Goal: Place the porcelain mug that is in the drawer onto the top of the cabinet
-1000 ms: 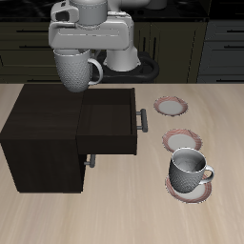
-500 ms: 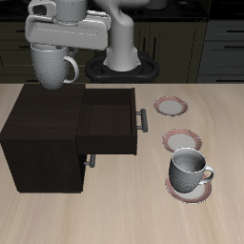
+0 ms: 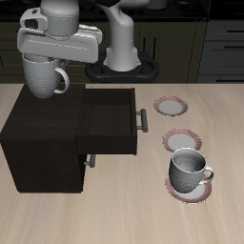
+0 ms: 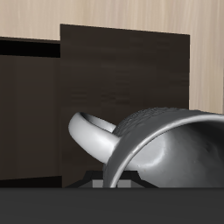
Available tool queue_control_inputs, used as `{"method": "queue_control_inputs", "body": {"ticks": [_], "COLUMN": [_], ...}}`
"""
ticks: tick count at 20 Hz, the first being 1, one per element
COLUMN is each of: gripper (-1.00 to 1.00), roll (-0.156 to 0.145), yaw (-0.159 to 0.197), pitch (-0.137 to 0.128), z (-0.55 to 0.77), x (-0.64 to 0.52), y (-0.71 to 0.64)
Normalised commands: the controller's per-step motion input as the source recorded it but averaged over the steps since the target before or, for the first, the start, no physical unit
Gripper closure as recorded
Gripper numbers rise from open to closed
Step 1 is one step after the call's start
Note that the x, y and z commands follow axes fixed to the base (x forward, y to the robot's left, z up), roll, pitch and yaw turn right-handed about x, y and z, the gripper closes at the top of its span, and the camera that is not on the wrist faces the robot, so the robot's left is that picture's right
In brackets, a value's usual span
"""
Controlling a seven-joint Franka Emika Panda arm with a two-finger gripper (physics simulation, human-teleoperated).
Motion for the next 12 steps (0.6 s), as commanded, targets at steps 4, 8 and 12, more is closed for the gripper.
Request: {"method": "queue_control_inputs", "body": {"ticks": [4, 8, 12], "gripper": [1.0, -1.0, -1.0], "roll": [-0.051, -0.015, -0.004], "yaw": [-0.001, -0.017, -0.006], "pitch": [0.031, 0.016, 0.003], "z": [-0.25, -0.09, 0.0], "x": [0.06, 0.03, 0.02], "y": [-0.04, -0.07, -0.02]}}
